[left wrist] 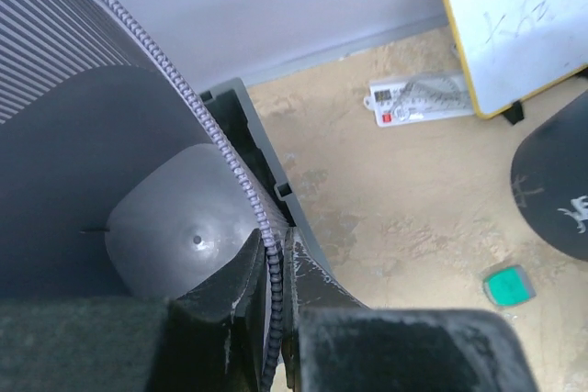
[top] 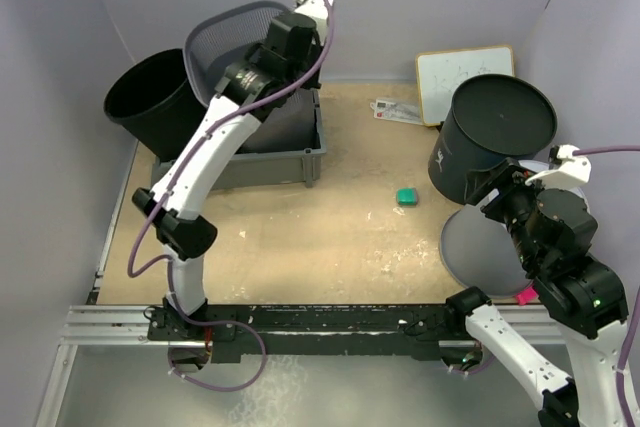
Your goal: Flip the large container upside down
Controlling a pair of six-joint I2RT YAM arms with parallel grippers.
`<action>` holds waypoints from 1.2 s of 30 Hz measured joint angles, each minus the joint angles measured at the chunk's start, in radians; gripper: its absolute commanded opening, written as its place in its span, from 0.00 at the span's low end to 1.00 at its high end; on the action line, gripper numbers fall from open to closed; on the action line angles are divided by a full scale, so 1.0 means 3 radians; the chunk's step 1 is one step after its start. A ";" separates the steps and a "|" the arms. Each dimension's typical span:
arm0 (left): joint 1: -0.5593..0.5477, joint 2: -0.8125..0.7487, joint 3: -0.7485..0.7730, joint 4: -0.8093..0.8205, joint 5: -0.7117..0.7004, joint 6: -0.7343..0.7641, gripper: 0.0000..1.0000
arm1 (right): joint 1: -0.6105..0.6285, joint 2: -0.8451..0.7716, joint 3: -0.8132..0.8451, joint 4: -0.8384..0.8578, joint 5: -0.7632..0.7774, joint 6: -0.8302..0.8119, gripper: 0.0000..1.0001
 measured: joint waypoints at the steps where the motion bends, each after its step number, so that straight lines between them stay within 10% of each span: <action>1: -0.0003 -0.0056 0.0004 0.0005 0.0009 0.0005 0.00 | 0.0000 0.0001 0.0000 0.0000 0.0000 0.0005 0.70; 24: -0.0656 -0.1183 -0.0092 0.0451 0.0401 -0.0128 0.00 | 0.0000 0.0071 -0.0080 0.0079 -0.0165 0.0067 0.70; 36: -0.0641 -0.2179 -0.1520 0.0907 0.1317 -0.0762 0.00 | 0.0000 0.0086 -0.0019 0.0064 -0.0005 -0.0123 0.71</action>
